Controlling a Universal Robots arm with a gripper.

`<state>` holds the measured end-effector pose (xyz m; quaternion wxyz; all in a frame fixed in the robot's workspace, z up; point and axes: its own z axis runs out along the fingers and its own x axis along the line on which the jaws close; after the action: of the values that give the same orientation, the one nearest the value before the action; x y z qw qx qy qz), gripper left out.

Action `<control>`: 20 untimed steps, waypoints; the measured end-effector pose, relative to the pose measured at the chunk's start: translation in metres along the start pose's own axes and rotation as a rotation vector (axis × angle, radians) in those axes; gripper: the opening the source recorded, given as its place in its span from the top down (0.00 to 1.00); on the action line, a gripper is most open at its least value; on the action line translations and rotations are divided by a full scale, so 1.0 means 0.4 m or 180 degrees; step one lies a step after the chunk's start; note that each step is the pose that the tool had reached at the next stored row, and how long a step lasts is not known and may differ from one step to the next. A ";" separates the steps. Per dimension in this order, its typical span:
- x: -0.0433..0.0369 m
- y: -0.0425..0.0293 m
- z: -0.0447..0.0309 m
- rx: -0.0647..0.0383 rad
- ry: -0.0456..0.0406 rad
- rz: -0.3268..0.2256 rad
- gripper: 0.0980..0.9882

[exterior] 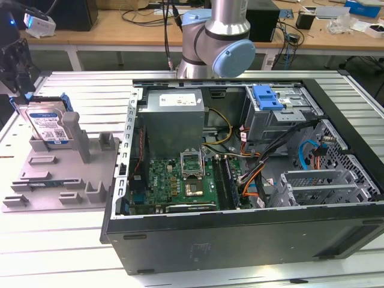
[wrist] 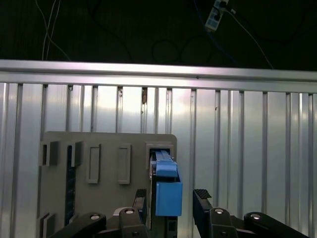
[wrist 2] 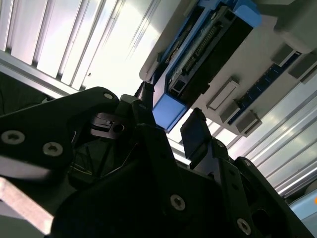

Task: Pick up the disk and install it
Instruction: 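Pick up the disk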

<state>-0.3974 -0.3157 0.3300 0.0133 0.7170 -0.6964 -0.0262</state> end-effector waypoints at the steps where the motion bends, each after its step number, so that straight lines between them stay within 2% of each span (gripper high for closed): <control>1: 0.000 0.000 0.001 0.0000 0.0000 0.0000 0.55; 20: 0.007 0.000 0.019 0.0000 0.0000 0.0000 0.55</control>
<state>-0.3976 -0.3182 0.3222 0.0132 0.7170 -0.6964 -0.0262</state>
